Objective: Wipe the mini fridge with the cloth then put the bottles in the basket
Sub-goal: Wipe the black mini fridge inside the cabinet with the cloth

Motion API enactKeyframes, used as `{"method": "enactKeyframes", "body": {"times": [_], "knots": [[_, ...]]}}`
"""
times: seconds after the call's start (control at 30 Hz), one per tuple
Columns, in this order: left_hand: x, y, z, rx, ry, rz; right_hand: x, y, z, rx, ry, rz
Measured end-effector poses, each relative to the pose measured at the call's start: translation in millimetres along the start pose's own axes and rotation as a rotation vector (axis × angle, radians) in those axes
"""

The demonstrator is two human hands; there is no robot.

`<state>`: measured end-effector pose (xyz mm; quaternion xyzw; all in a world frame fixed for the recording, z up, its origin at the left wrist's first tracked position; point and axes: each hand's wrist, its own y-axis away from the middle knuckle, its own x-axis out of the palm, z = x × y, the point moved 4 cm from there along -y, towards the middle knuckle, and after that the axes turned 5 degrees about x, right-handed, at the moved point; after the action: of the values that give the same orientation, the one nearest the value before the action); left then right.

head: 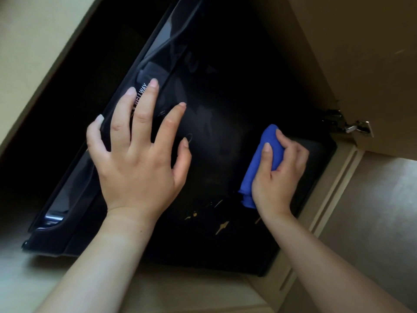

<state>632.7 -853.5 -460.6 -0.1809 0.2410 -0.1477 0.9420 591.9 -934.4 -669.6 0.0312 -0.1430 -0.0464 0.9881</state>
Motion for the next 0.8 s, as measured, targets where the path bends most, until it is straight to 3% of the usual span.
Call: {"method": "enactKeyframes", "body": {"times": [0.23,0.5,0.8], "knots": [[0,0,1,-0.004,0.015,-0.009,-10,3,-20,0.162,0.0,-0.046],[0,1,1,0.0,-0.007,-0.012,20,7,58,-0.083,-0.069,-0.022],[-3,-1,0,-0.005,-0.006,0.025,-18,20,-28,0.252,-0.16,0.012]]}}
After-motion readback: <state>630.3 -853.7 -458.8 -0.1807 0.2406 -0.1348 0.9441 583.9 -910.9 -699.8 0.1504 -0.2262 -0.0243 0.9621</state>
